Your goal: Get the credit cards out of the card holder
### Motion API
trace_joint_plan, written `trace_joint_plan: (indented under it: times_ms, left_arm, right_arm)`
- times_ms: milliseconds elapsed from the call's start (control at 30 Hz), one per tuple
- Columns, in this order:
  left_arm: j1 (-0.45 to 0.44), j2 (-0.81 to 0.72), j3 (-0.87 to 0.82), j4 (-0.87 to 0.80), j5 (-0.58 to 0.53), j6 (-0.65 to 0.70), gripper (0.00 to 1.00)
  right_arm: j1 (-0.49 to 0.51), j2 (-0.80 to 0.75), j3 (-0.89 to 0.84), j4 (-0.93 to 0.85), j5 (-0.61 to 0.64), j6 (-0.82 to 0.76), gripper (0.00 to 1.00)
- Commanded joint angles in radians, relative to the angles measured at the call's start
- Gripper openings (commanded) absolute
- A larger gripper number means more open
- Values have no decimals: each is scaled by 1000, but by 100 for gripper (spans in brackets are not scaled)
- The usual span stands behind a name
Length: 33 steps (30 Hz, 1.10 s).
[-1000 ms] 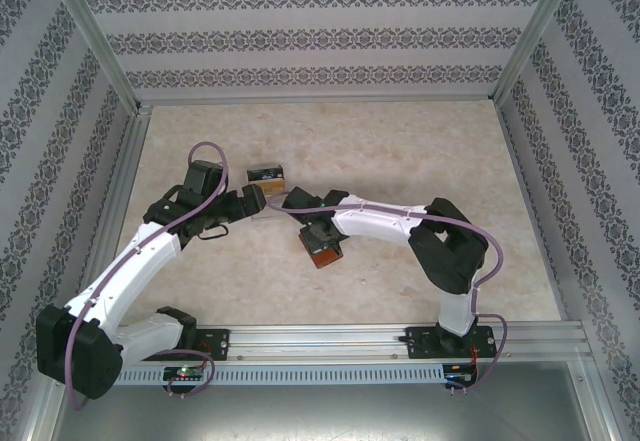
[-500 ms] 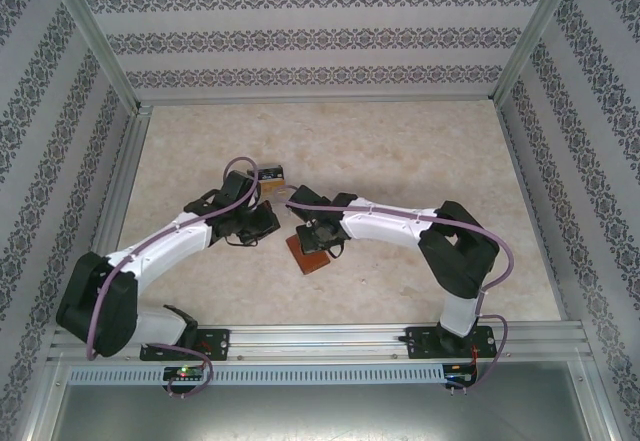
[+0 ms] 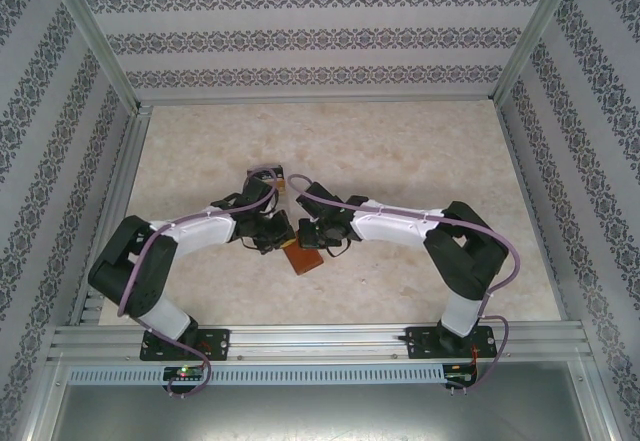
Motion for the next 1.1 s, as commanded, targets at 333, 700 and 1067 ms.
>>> trace_joint_plan:
  times_ms: [333, 700, 1067]
  left_arm:
    - [-22, -27, 107, -200, -108, 118, 17]
    - [28, -301, 275, -505, -388, 260, 76]
    - [51, -423, 225, -512, -416, 273, 99]
  right_arm:
    - [-75, -205, -123, 55, -33, 42, 0]
    - [-37, -210, -29, 50, -61, 62, 0]
    - [-23, -211, 19, -2, -41, 46, 0]
